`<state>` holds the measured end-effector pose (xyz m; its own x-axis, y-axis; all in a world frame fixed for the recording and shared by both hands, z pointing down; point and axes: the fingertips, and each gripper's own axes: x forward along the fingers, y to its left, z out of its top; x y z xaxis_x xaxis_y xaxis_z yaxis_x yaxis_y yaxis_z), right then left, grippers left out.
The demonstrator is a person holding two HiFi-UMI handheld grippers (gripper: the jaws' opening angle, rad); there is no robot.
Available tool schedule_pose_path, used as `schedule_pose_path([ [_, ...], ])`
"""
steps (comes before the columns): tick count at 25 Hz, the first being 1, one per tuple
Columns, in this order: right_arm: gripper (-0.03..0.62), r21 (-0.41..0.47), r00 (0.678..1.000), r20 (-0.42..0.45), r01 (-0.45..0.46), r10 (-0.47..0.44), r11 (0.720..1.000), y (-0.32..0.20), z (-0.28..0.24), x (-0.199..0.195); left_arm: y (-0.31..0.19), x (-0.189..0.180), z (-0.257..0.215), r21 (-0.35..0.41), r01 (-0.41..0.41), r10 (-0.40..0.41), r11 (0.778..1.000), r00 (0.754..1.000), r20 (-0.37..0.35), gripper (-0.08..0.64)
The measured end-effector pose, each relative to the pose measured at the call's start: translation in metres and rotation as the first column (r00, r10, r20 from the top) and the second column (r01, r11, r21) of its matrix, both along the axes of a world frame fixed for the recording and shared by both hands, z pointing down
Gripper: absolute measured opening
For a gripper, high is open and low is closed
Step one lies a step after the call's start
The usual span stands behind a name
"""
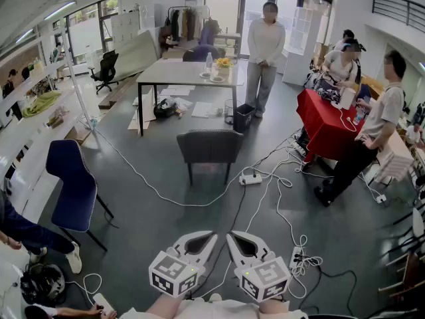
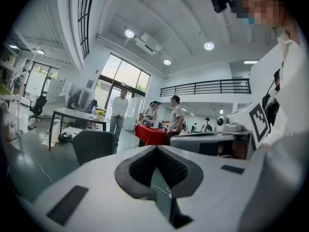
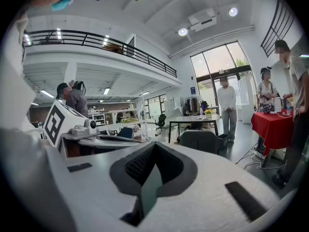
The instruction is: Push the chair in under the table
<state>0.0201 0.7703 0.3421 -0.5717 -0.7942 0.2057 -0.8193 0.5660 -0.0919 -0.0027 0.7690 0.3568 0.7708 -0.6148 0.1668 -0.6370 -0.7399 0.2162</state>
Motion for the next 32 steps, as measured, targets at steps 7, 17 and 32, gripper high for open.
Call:
schedule_pose_path([
  [7,0.0,0.009,1.0,-0.004,0.012,-0.012,1.0,0.0,-0.005,0.006,0.0,0.008,-0.005,0.004,-0.004,0.004,1.0,1.0,-0.01,0.014],
  [17,0.0,0.032,0.999,0.05,-0.011,0.009,0.999,0.0,-0.013,0.019,0.0,0.011,-0.007,0.012,0.016,-0.016,1.0,1.0,0.001,0.014],
  [32,0.0,-0.023,0.996,0.083,-0.028,0.03,0.999,-0.003,0.014,0.047,0.003,0.028,0.01,-0.018,0.035,-0.036,0.999,0.999,-0.017,0.014],
])
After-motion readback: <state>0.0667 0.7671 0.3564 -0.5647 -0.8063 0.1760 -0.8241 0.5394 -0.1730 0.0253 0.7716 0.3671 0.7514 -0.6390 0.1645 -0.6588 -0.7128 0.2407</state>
